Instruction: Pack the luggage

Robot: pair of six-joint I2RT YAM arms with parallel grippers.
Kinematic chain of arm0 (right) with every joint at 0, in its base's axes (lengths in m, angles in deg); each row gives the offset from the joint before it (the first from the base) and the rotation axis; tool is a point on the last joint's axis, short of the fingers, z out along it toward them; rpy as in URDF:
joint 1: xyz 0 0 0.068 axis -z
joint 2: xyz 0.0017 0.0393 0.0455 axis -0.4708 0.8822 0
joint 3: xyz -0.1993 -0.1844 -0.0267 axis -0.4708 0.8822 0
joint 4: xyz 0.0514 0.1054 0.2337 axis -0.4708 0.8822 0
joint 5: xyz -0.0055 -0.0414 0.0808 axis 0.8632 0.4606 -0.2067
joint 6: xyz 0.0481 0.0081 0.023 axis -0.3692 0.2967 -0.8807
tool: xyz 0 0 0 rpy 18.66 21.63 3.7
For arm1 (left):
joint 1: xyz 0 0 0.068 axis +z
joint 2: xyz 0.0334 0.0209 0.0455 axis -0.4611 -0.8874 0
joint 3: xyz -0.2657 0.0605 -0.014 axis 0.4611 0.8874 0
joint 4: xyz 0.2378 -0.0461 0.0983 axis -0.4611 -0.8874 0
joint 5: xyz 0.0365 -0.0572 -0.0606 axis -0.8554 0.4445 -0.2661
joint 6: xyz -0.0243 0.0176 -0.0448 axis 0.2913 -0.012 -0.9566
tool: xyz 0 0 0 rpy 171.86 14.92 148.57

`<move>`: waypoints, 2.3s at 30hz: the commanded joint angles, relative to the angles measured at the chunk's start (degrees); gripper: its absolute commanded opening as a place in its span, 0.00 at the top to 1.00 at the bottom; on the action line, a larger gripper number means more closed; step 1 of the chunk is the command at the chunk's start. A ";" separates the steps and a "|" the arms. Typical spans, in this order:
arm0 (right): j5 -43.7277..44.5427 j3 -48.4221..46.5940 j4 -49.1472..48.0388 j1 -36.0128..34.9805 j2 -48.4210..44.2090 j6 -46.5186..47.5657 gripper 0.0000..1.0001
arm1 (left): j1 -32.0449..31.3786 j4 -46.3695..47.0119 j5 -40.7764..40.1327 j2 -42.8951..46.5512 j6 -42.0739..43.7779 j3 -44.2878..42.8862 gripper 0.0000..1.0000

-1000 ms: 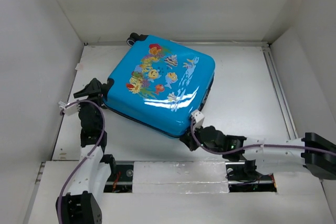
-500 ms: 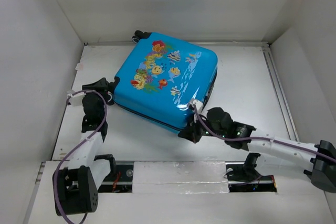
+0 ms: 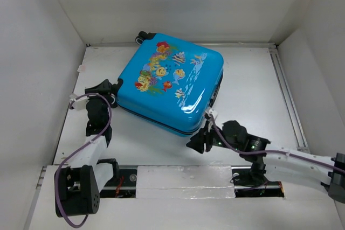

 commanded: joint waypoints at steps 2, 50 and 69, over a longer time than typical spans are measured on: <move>16.23 7.88 -0.42 -0.22 -11.68 -2.37 0.48 | -2.48 0.44 7.09 0.61 2.85 -2.03 1.00; 50.94 -21.68 -5.70 -22.98 31.86 3.08 1.00 | -2.56 0.27 5.15 -5.10 3.73 -4.32 1.00; 7.29 -11.19 4.32 19.12 -5.73 6.16 1.00 | -26.29 -0.17 -5.04 3.59 12.87 -2.03 1.00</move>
